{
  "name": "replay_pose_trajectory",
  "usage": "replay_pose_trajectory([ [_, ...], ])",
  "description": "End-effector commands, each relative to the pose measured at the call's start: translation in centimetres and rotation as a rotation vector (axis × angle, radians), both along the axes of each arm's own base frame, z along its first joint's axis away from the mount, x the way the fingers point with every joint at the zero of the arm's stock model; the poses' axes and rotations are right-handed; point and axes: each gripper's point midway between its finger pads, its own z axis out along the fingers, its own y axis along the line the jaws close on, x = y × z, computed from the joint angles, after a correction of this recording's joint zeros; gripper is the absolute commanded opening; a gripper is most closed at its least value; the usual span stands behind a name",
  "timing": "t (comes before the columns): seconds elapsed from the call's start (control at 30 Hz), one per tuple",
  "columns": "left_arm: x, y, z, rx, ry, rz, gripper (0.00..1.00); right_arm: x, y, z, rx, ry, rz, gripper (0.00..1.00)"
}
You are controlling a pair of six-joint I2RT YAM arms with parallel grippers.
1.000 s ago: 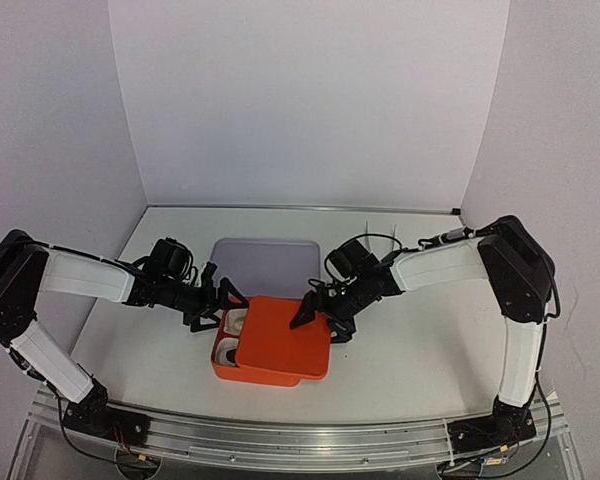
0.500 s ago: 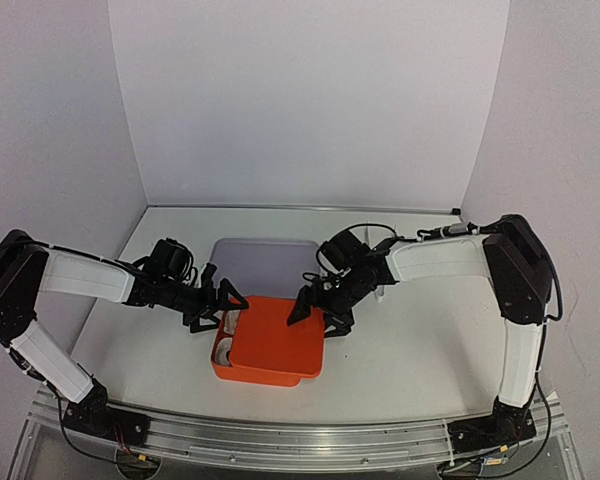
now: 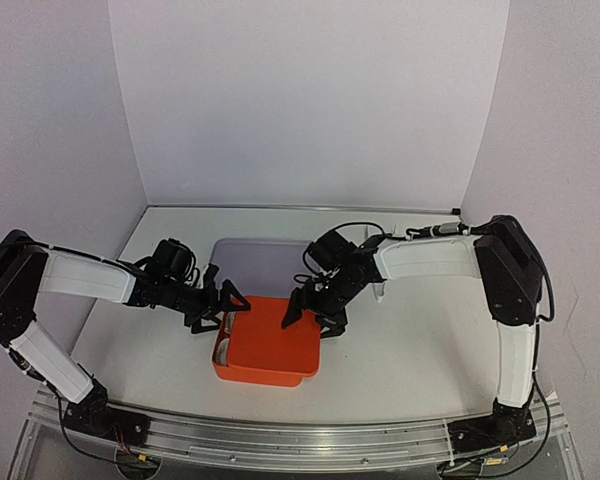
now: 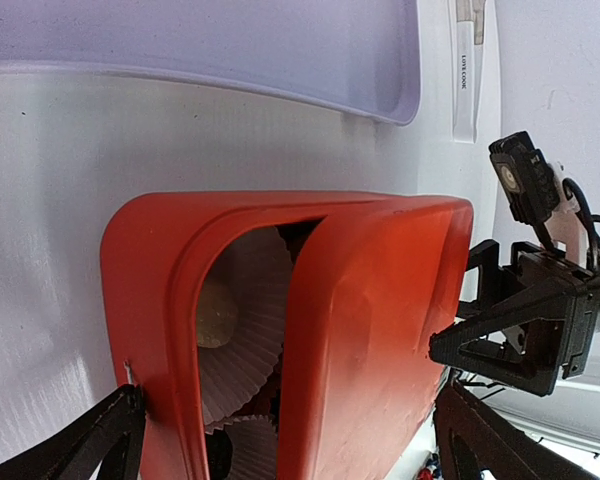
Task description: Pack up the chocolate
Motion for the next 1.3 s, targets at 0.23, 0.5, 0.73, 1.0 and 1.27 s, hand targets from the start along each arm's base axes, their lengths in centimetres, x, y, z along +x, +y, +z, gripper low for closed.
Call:
replay_pose_trajectory([
  [0.23, 0.3, -0.8, 2.3, -0.032, -0.054, 0.003, 1.0, 0.5, 1.7, 0.6, -0.042, -0.051, -0.012, 0.77],
  [0.5, 0.4, 0.0, 1.8, 0.013, -0.05, 0.033, 1.0, 0.6, 0.1, 1.3, -0.087, -0.102, -0.017, 0.78],
  [0.73, 0.3, 0.1, 1.8, 0.022, -0.049, 0.031, 1.0, 0.4, -0.1, 2.7, -0.072, -0.124, -0.011, 0.78],
  [1.0, 0.0, -0.1, 2.4, 0.007, -0.049, 0.015, 1.0, 0.1, 0.3, 3.7, -0.062, -0.148, 0.011, 0.77],
  [1.27, 0.1, -0.3, 2.1, 0.007, -0.04, 0.005, 1.0, 0.4, 1.0, 4.3, -0.056, -0.174, 0.038, 0.74],
])
